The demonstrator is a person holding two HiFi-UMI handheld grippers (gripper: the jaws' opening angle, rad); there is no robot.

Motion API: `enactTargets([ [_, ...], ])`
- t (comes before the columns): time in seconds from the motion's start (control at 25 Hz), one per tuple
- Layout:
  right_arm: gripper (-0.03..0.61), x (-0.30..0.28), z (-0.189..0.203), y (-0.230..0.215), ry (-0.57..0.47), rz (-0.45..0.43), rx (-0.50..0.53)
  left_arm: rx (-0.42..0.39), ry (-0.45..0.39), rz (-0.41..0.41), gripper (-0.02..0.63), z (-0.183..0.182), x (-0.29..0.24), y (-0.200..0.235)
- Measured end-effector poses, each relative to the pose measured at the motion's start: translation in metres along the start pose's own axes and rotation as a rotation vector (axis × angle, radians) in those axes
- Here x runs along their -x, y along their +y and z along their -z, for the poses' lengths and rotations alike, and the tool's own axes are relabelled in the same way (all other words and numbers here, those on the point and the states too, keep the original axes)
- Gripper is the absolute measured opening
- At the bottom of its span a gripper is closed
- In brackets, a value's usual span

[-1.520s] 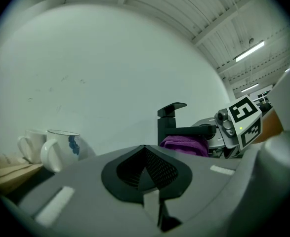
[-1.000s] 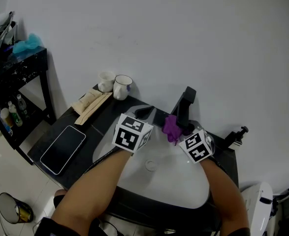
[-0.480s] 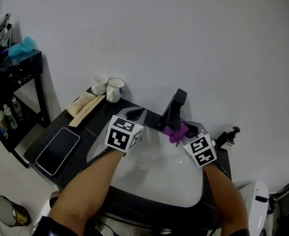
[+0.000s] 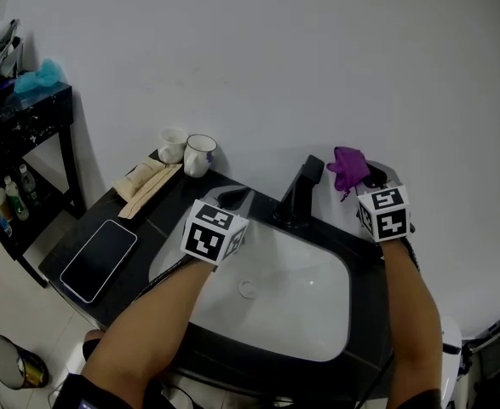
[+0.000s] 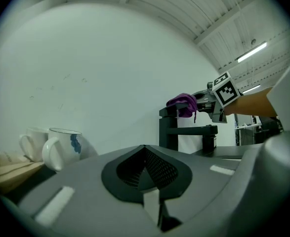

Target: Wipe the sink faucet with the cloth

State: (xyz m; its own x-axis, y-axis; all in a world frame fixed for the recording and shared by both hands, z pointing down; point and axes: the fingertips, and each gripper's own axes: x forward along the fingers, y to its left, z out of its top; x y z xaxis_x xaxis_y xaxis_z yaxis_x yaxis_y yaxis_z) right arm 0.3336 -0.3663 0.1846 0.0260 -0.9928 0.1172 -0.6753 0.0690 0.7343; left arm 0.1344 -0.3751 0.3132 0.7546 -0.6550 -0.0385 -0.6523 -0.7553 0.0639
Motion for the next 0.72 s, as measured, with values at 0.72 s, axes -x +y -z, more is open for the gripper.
enactTargets([
  [0.72, 0.067, -0.022, 0.062, 0.142, 0.133, -0.252, 0.236, 0.007, -0.004, -0.005, 0.017, 0.0, -0.001, 0.003],
])
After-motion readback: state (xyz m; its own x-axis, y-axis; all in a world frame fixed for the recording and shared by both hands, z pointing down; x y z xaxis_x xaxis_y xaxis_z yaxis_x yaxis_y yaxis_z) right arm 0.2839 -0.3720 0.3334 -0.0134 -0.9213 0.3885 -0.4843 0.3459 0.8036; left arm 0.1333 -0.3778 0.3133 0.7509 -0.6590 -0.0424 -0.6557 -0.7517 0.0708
